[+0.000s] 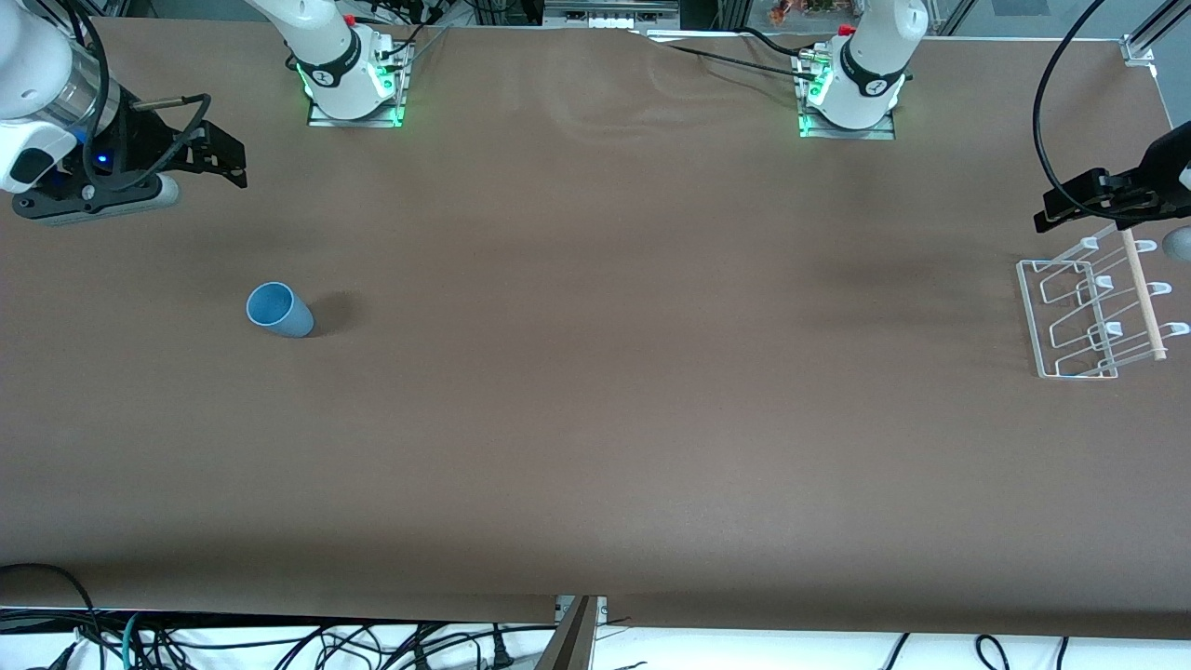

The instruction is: Transfer cup to left arm and place on rack

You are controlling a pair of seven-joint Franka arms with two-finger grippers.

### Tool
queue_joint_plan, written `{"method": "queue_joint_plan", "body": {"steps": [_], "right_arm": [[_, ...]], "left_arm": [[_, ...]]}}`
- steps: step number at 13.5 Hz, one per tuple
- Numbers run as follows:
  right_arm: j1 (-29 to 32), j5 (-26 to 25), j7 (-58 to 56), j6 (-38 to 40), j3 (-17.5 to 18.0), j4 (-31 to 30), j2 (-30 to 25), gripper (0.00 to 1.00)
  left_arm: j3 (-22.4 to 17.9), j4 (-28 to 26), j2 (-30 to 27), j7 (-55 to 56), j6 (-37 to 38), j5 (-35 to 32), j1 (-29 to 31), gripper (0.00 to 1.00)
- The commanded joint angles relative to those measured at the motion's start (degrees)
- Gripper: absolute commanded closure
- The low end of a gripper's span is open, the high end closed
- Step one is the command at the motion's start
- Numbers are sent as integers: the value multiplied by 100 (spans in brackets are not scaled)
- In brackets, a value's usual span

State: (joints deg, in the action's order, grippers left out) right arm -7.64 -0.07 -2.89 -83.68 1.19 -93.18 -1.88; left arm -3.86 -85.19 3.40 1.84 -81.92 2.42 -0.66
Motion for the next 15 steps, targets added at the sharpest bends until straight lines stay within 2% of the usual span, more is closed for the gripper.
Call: {"method": "queue_joint_plan", "body": {"steps": [1,15], "right_arm": [[52,-81,-90,176,-22,81,-31,1],[52,-37,-194,212,-13,19,-41,1]], "left_arm": [[-27,204,90,27,124,74,4,0],[-27,204,90,35,124,57,4,0]]}}
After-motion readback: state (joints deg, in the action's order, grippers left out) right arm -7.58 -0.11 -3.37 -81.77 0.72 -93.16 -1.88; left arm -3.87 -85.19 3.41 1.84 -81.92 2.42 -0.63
